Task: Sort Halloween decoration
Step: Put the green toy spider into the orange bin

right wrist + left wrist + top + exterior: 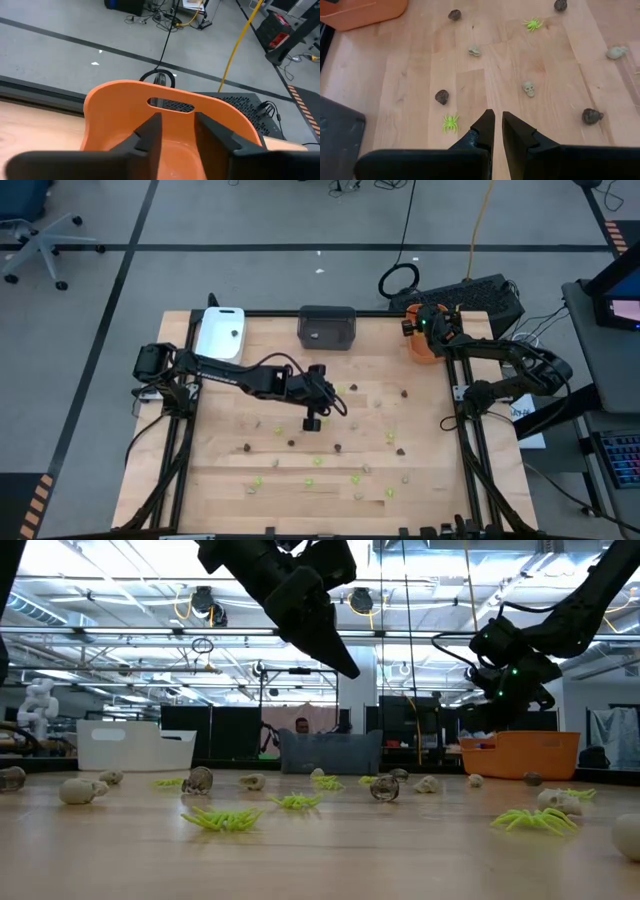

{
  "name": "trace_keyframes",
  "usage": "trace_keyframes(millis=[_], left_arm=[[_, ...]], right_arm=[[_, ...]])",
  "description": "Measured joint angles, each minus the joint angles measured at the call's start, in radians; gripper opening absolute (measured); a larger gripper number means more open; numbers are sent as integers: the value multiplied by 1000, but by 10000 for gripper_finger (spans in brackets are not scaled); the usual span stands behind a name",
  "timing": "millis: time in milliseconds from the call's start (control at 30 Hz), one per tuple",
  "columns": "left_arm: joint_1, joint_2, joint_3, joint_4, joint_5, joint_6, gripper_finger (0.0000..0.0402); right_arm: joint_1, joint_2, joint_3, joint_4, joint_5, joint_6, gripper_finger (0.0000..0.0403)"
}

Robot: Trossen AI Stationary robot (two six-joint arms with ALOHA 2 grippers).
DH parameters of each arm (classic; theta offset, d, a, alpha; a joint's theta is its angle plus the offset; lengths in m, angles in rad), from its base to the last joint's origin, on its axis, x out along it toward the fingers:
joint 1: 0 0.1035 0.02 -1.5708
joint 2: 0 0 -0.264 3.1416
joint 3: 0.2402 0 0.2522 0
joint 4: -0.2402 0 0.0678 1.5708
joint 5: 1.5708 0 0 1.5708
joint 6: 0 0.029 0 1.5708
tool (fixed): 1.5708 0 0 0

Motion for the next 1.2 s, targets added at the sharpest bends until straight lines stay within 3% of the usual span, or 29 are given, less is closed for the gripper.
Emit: trace_keyframes(millis=[200, 433, 500, 667, 800, 1200], left_arm=[[-10, 0, 0, -7, 0, 0, 33], [-19, 0, 0, -35, 0, 0, 33], [-20, 0, 0, -47, 0, -3, 33], [-19, 0, 0, -102, 0, -53, 33], [-25, 0, 0, -128, 0, -89, 33], [-102, 0, -17, -168, -103, -101, 33]], right_arm=[[13, -23, 0, -3, 1, -43, 136], [152, -180, 0, -13, -58, -104, 135], [203, -238, 1, -41, -121, -100, 135], [322, -351, 1, -198, -397, -97, 134], [440, -389, -16, -285, -522, -88, 134], [789, -395, -167, -207, -550, -66, 134]])
